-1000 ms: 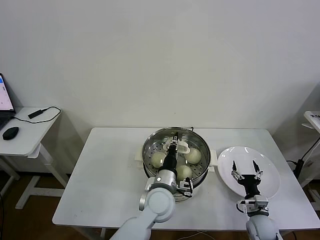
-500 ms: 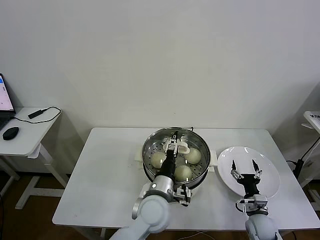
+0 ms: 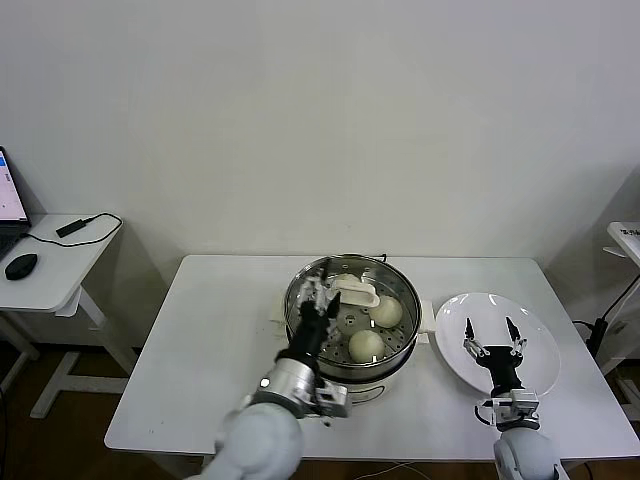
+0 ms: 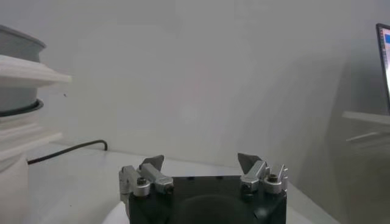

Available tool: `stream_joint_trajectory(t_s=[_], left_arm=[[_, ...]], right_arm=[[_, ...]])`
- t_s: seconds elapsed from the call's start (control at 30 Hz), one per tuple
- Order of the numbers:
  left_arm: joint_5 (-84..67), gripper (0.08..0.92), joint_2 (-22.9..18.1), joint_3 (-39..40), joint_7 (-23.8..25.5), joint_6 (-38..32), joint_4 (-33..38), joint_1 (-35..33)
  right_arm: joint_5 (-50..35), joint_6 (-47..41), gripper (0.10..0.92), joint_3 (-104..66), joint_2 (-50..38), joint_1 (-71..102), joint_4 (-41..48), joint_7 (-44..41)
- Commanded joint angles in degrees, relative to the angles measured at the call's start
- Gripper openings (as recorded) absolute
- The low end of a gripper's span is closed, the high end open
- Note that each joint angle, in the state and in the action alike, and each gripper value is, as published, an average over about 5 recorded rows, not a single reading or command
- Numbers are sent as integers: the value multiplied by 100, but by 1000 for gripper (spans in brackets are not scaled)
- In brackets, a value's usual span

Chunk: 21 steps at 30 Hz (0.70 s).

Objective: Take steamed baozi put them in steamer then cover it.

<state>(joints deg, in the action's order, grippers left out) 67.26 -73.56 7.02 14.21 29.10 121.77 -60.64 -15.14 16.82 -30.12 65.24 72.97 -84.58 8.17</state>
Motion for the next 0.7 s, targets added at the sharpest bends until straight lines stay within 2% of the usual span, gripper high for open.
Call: stream_joint_trajectory(t_s=[0.03, 0.13, 0.3, 0.47, 0.7], left_arm=[[-5308, 823, 255, -2110, -2209, -1484, 217, -233], [-6651, 823, 208, -2718, -2381, -2262, -292, -321], [-7696, 823, 255, -3199, -2133, -2872, -1093, -526], [-7829, 823, 229, -3314, -1853, -3130, -1432, -680], [-7823, 823, 142, -3228, -1723, -3261, -1560, -760]], right_arm=[[-741, 94, 823, 63, -104, 79, -179, -181], [-829, 97, 823, 95, -109, 120, -236, -219], [-894, 64, 823, 102, -124, 164, -310, -278], [-1005, 82, 823, 56, -117, 218, -336, -420], [-1008, 144, 823, 21, -107, 352, -323, -525]])
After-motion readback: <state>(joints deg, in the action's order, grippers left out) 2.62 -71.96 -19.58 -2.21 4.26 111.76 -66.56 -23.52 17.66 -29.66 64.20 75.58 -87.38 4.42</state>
